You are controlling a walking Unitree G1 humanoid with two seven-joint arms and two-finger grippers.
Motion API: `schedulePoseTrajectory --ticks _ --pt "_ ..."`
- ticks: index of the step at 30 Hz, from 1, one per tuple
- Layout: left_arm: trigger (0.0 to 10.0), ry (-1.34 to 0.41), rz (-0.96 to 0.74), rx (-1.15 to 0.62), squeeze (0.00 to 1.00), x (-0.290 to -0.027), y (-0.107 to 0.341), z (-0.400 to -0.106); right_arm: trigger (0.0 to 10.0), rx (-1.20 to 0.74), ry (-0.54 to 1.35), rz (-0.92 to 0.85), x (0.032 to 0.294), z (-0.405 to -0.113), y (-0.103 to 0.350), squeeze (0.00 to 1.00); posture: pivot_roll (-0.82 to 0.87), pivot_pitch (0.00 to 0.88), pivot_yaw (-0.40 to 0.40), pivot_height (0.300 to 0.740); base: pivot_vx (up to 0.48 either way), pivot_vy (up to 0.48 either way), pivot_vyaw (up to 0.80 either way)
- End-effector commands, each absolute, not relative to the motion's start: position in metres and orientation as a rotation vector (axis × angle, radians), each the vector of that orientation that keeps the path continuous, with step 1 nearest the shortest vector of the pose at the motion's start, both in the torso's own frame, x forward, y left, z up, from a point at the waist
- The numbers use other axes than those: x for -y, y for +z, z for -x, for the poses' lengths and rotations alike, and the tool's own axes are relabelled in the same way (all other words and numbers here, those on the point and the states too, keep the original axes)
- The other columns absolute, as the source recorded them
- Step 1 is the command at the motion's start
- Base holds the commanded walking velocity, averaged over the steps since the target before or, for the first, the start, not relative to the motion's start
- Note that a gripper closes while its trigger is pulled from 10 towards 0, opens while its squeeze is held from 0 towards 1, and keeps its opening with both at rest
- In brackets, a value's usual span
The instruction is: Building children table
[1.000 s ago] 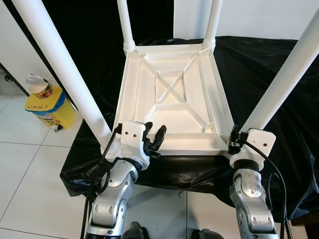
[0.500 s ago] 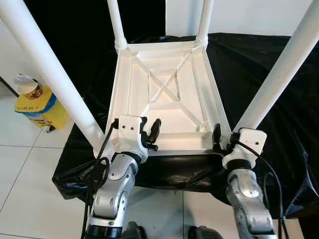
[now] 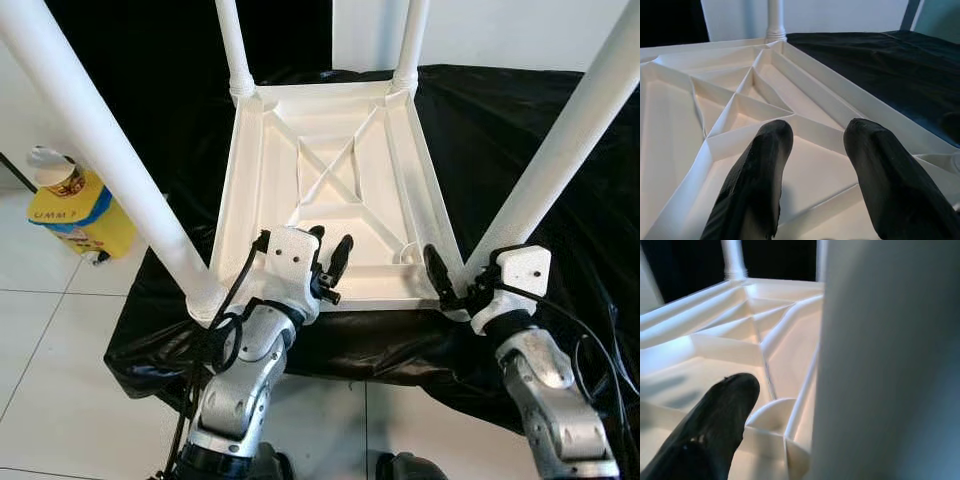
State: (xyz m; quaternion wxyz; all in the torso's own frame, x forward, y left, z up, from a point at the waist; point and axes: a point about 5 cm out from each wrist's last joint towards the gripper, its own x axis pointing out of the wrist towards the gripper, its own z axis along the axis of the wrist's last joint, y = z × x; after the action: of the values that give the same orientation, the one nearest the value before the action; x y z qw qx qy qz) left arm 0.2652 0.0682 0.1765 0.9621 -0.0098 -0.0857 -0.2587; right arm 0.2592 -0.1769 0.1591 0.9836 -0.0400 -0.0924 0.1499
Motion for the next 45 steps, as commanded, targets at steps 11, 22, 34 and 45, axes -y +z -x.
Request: schedulePoseTrajectory --ticks 11,22,34,45 --pt "10.0 -0.803 -0.015 0.187 0.00 -0.060 0.180 -0.255 1.0 0.052 0.596 0.167 0.177 -0.271 0.156 0.00 0.06 0.121 0.037 0.740 0.000 0.000 0.00" --pt "10.0 -0.783 -0.029 0.194 0.00 -0.063 0.181 -0.258 10.0 -0.009 0.557 0.107 0.178 -0.270 0.141 0.00 0.06 0.111 0.033 0.740 0.000 0.000 0.00" --pt "10.0 -0.800 -0.007 0.189 0.00 -0.057 0.176 -0.261 10.0 -0.004 0.275 0.078 0.162 -0.268 0.129 0.00 0.03 0.080 0.020 0.740 0.000 0.000 0.00" --pt "10.0 -0.830 -0.029 0.168 0.00 -0.052 0.166 -0.263 10.0 -0.066 -0.110 -0.060 0.157 -0.267 0.118 0.00 0.00 0.064 -0.003 0.740 0.000 0.000 0.00"
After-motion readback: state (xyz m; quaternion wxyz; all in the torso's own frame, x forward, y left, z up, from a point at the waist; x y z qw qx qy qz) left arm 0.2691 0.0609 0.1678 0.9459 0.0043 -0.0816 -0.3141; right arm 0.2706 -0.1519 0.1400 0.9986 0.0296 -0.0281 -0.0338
